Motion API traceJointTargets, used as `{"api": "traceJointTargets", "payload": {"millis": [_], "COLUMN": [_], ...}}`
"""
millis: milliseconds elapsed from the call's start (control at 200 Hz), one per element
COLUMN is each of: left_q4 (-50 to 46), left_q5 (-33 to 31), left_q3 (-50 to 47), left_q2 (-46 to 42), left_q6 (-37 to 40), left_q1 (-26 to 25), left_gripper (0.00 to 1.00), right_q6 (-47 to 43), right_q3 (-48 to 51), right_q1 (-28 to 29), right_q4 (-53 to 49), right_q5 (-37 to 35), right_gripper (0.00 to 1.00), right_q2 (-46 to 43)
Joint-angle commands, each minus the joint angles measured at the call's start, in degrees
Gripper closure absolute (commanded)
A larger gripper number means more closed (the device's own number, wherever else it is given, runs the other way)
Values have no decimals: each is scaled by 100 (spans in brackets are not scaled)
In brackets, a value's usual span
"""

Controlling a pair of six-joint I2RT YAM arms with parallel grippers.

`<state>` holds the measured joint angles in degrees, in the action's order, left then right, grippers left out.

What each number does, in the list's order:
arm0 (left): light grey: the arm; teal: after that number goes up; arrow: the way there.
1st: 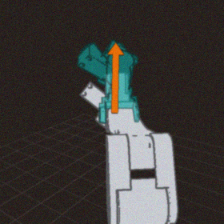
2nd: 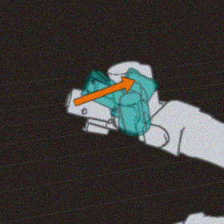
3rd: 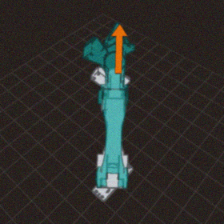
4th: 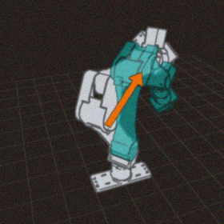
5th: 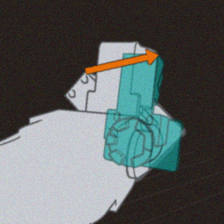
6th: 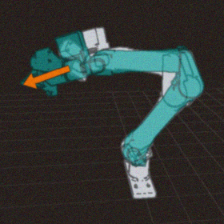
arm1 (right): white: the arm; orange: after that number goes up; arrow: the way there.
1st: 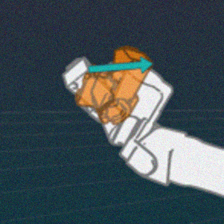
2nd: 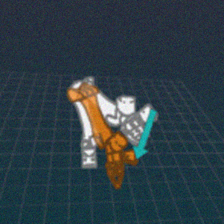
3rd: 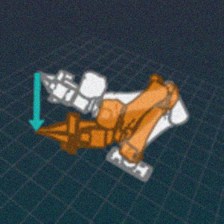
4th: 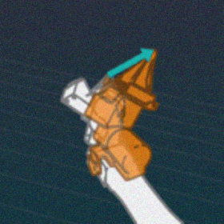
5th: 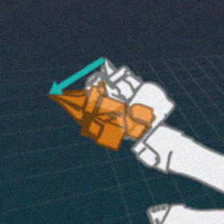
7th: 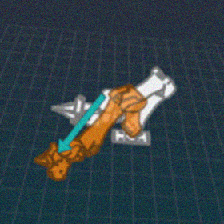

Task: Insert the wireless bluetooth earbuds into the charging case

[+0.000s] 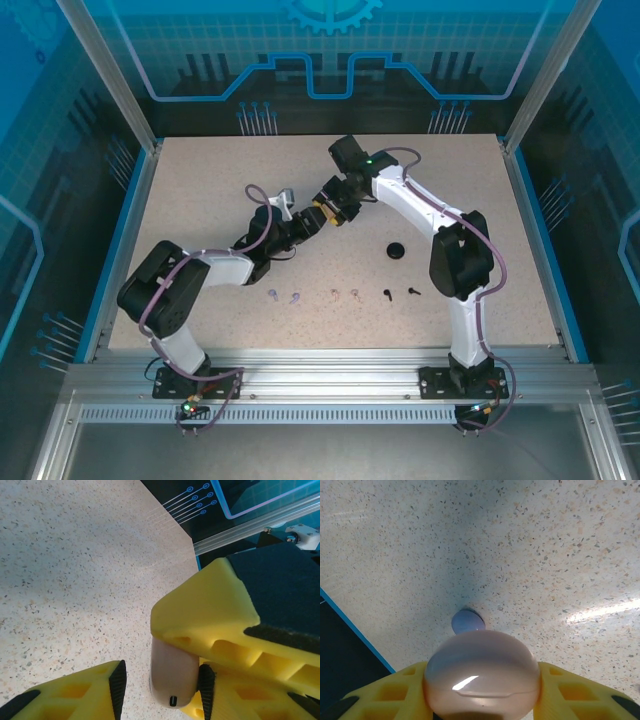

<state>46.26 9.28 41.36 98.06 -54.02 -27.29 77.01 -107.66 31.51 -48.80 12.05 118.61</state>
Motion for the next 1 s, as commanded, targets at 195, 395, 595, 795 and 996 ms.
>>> {"api": "traceJointTargets", "payload": {"millis": [195, 395, 595, 795, 996], "left_q4": [157, 189, 408, 543, 825], "left_q5": [-185, -233, -464, -568, -856], "left_q3": [305, 345, 261, 273, 299], "left_q2": [221, 257, 266, 324, 454], "left_q6": [36, 16, -115, -221, -468], "left_q1": [-35, -43, -85, -109, -157], "left_gripper": [63, 69, 57, 59, 72], "right_q6": [35, 34, 51, 52, 77], "right_q3": [48, 69, 80, 95, 131], "right_q1": [92, 103, 101, 95, 101], "right_q4": [-154, -148, -161, -148, -109], "right_q5": [69, 69, 44, 60, 93], "right_gripper": [70, 70, 70, 70, 70], "right_q2": [-250, -257, -274, -277, -277]}}
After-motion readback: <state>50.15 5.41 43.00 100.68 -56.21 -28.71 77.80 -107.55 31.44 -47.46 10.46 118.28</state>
